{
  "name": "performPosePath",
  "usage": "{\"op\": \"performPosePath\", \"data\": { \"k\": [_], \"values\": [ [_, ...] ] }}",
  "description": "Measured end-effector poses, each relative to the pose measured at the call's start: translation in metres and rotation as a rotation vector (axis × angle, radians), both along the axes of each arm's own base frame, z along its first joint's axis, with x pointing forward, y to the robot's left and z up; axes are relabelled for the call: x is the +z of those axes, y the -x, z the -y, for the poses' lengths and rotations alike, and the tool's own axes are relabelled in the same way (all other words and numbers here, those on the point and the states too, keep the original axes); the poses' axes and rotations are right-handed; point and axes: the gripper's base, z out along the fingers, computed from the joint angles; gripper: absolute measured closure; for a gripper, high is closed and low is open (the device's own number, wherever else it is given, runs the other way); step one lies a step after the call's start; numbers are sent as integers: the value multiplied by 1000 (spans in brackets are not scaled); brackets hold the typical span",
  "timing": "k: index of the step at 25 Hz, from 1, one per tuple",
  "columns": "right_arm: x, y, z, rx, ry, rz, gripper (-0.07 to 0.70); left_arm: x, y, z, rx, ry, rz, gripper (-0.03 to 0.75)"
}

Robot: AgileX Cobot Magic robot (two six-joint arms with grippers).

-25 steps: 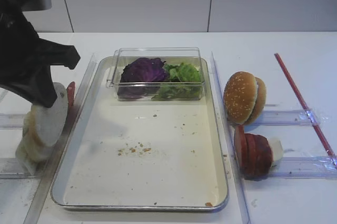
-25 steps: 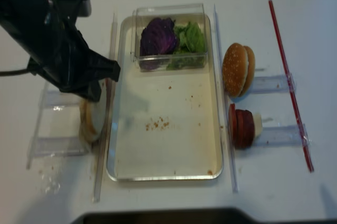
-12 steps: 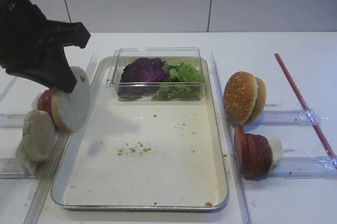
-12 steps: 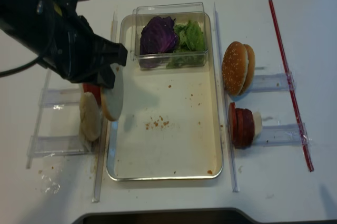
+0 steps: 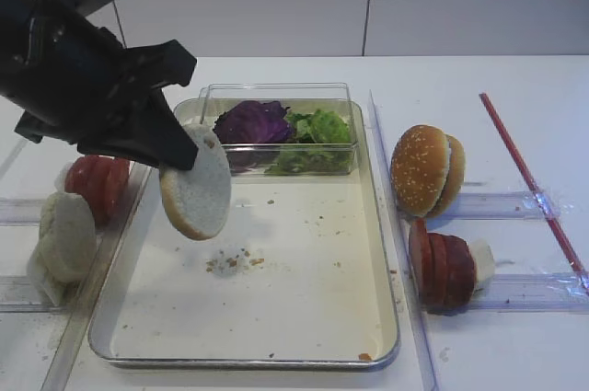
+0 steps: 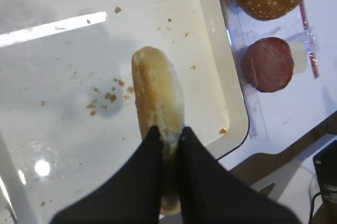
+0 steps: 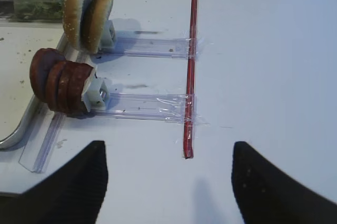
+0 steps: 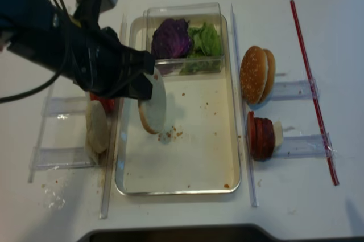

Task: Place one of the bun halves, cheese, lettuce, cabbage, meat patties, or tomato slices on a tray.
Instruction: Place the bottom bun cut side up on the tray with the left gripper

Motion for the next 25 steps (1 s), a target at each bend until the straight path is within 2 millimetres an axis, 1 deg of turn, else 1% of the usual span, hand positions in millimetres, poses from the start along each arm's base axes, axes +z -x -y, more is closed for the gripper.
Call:
{"op": "performPosePath", "data": {
  "k": [3, 10, 19, 25],
  "values": [
    [0, 0, 0, 0, 0, 0, 118, -7, 0, -1, 0, 36, -22, 687],
    [0, 0, 0, 0, 0, 0, 118, -24, -12, -6, 14, 254, -54, 687],
    [0, 0, 0, -2, -3, 0, 118, -53, -29, 5, -13, 369, -171, 690],
    [0, 0, 0, -3, -5, -1, 118, -65, -34, 9, -54, 404, -187, 690]
  ]
}}
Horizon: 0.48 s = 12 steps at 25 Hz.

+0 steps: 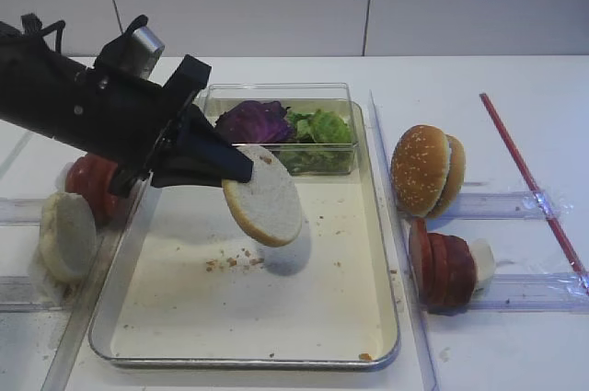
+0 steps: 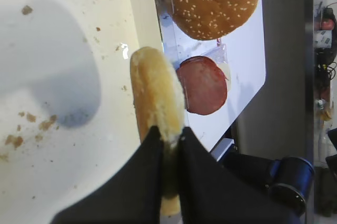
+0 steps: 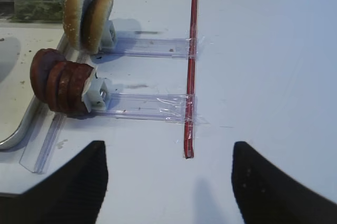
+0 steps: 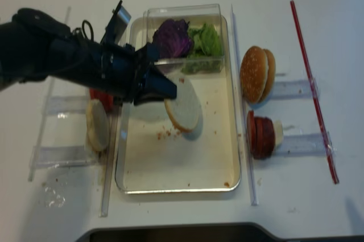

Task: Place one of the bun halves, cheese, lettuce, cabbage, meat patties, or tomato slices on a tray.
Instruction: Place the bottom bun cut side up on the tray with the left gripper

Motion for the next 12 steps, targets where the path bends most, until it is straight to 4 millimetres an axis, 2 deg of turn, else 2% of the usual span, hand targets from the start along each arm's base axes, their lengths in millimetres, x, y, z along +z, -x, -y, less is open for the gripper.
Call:
{"op": "performPosePath", "data": {
  "k": [7, 12],
  "values": [
    [0, 0, 0, 0, 0, 0, 118, -17, 12, 0, 6, 61, 2, 690],
    [0, 0, 0, 0, 0, 0, 118, -20, 12, 0, 13, 60, 23, 690]
  ]
}}
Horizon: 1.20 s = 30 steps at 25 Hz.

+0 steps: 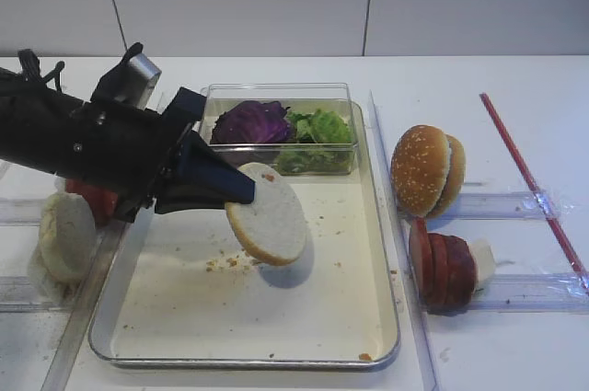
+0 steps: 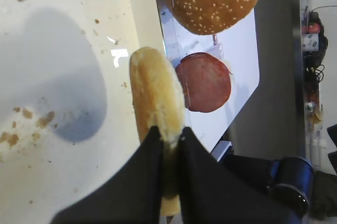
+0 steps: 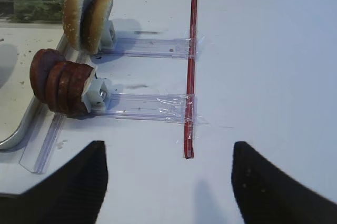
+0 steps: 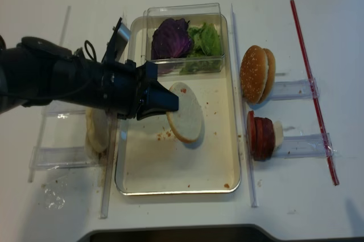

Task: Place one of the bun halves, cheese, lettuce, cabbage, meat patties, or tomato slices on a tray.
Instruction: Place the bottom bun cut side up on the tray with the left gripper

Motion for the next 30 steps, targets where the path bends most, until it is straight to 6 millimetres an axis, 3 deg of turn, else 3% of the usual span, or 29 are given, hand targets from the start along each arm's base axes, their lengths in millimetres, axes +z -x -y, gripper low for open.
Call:
{"op": "performPosePath", "data": {
  "k": [7, 16, 30],
  "values": [
    [0, 0, 0, 0, 0, 0, 118, -5, -3, -1, 30, -12, -3, 690],
    [0, 0, 0, 0, 0, 0, 118, -34, -10, 1, 15, -29, -87, 690],
    [0, 0, 0, 0, 0, 0, 118, -38, -11, 1, 7, -45, -77, 689]
  ]
}}
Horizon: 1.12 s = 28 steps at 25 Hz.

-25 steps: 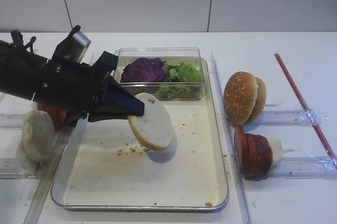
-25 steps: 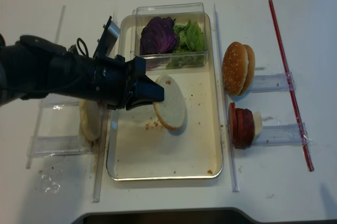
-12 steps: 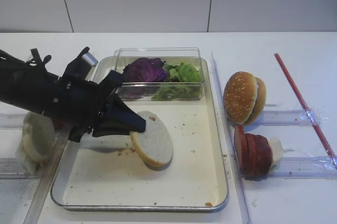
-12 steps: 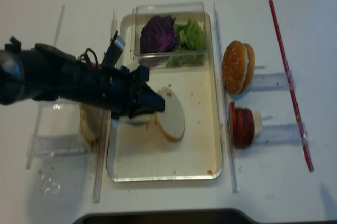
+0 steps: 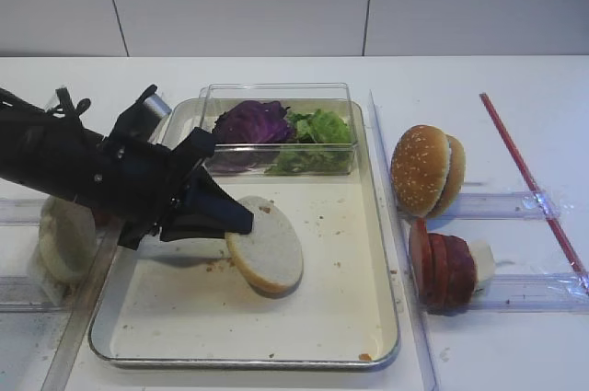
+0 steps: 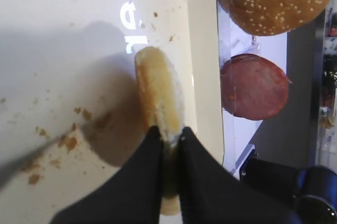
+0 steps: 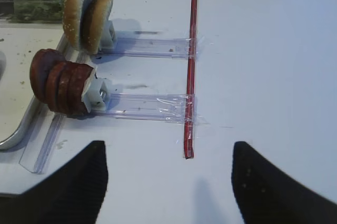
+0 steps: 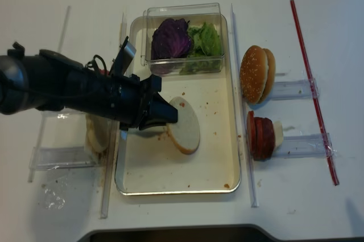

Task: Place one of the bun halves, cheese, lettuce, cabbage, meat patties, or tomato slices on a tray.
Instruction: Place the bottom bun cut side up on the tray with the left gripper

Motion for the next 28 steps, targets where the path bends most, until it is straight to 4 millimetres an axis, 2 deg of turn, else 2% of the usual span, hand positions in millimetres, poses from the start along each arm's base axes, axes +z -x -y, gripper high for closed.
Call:
{"op": "performPosePath", "data": {
  "k": [3, 5, 13, 17, 28],
  "values": [
    [0, 0, 0, 0, 0, 0, 118, -1, 0, -1, -5, -13, 4, 663],
    [0, 0, 0, 0, 0, 0, 118, -2, 0, -1, -5, -15, 2, 613],
    [0, 0, 0, 0, 0, 0, 118, -2, 0, -1, -3, -16, -1, 305],
    [0, 0, 0, 0, 0, 0, 118, -2, 0, -1, -1, -17, 0, 273],
    [0, 0, 0, 2, 3, 0, 118, -2, 0, -1, 2, -23, 3, 268]
  ]
}}
